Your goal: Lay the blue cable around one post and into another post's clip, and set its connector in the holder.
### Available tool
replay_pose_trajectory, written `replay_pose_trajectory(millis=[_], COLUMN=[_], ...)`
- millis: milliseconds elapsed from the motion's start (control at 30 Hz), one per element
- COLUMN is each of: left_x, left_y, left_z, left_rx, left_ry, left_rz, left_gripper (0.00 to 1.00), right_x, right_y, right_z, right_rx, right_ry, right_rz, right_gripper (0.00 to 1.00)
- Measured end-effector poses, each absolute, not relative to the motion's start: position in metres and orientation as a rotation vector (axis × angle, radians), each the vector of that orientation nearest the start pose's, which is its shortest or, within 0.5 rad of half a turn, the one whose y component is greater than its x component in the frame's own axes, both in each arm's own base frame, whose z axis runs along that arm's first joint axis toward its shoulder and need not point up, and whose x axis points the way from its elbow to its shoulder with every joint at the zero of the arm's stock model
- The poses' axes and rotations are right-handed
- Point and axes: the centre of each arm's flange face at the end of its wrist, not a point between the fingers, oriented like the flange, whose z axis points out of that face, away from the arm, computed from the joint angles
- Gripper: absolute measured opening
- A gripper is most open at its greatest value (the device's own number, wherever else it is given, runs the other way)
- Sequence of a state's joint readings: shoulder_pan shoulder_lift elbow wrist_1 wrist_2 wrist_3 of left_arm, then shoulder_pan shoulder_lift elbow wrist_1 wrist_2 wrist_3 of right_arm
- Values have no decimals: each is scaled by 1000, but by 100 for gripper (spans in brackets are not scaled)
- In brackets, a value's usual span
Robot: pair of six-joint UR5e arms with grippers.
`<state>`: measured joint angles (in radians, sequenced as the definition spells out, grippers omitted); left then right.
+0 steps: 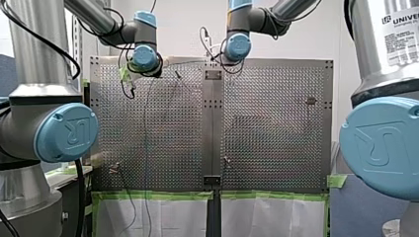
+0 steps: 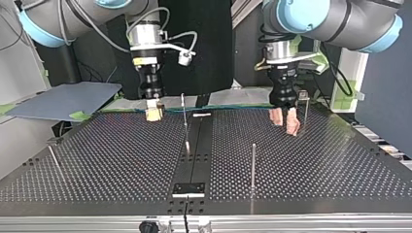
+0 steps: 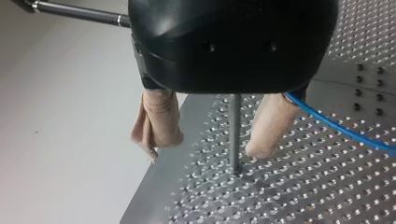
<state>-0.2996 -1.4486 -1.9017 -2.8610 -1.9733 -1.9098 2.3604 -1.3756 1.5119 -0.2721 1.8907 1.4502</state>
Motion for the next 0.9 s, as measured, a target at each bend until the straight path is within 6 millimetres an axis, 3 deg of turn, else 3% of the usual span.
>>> replay_pose_trajectory(millis=[533, 900], left_x=[433, 466], left_y=[-220, -214], left_z=[445, 461], left_rx=[-330, -343], left_ry=[1454, 1459], left_rz=[-237, -231], left_gripper=[100, 100], right_x=[492, 490], right_y=[-348, -359], right_z=[495, 498], right_rx=[1385, 1374], right_ry=[-790, -786], right_rz=[1616, 1626], right_gripper=[0, 0])
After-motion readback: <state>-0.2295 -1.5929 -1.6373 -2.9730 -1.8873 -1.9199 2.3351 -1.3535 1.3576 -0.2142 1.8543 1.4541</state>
